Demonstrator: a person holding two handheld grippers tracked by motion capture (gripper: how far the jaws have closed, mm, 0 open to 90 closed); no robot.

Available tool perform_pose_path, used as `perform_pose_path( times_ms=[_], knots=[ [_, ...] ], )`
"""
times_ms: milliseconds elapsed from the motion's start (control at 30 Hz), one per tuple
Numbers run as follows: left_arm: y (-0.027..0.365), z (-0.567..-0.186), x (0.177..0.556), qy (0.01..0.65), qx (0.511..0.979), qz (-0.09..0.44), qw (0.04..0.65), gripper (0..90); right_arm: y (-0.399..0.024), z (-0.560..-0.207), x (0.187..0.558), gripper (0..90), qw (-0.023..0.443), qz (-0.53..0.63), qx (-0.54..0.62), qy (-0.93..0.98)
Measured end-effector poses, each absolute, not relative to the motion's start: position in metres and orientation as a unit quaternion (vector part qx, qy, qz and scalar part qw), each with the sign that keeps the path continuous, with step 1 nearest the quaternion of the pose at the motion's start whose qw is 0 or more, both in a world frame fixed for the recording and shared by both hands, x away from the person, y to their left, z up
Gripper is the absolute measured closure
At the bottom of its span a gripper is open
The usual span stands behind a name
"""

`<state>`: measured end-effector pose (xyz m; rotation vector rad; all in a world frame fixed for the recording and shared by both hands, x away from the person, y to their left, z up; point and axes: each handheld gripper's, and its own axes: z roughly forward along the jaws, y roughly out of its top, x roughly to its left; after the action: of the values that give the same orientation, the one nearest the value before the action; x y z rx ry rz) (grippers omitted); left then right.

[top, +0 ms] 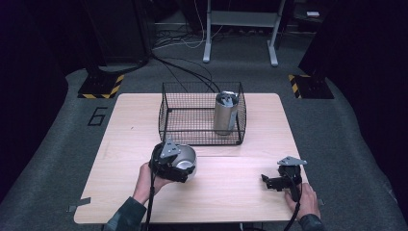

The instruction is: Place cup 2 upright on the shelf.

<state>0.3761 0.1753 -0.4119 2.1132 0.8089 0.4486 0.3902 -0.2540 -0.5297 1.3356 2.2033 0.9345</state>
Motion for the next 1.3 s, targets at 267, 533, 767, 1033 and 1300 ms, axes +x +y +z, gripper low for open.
perform_pose_path(
  times_ms=[267, 533, 767, 1033, 1300],
  knots=[
    [0.177, -0.408, 0.386, 0.327, 0.837, 0.171, 0.404, 6.2, -0.255, -0.530, 0.390, 0.0, 0.199, 0.335, 0.474, 0.790],
    [0.178, -0.401, 0.391, 0.325, 0.835, 0.175, 0.408, 6.3, -0.255, -0.530, 0.390, 0.0, 0.198, 0.335, 0.475, 0.789],
    [0.177, -0.392, 0.396, 0.325, 0.833, 0.181, 0.409, 6.3, -0.255, -0.530, 0.390, 0.0, 0.198, 0.335, 0.475, 0.790],
    [0.176, -0.379, 0.404, 0.319, 0.831, 0.180, 0.418, 6.3, -0.255, -0.530, 0.390, 0.0, 0.198, 0.335, 0.474, 0.790],
    [0.170, -0.367, 0.412, 0.309, 0.834, 0.184, 0.419, 6.3, -0.255, -0.530, 0.390, 0.0, 0.198, 0.335, 0.472, 0.791]
  ],
)
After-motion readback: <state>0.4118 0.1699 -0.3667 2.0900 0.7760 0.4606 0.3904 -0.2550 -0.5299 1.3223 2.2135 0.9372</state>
